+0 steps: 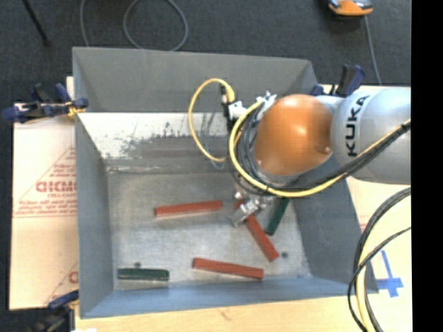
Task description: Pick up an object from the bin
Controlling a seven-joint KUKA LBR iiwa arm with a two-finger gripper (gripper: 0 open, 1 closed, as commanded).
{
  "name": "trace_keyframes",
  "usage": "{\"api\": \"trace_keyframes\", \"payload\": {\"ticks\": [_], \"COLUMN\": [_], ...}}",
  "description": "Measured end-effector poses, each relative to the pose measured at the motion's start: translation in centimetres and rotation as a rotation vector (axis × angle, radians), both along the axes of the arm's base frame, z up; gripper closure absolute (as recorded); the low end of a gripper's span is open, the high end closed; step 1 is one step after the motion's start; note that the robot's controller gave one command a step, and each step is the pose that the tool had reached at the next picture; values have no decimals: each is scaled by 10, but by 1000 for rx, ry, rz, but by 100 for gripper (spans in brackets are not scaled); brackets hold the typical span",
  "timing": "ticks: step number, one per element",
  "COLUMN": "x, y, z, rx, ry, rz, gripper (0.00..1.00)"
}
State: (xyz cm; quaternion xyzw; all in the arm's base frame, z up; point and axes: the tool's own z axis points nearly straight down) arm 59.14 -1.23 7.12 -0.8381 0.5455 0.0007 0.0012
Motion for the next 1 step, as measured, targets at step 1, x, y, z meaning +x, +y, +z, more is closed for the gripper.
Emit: {"api": "trace_keyframes", "payload": {"ticks": [1], "x": [-6], "y": [41], "z": [130], "rx": [-1], "ry": [-9], "rz": [99], "gripper": [100]}}
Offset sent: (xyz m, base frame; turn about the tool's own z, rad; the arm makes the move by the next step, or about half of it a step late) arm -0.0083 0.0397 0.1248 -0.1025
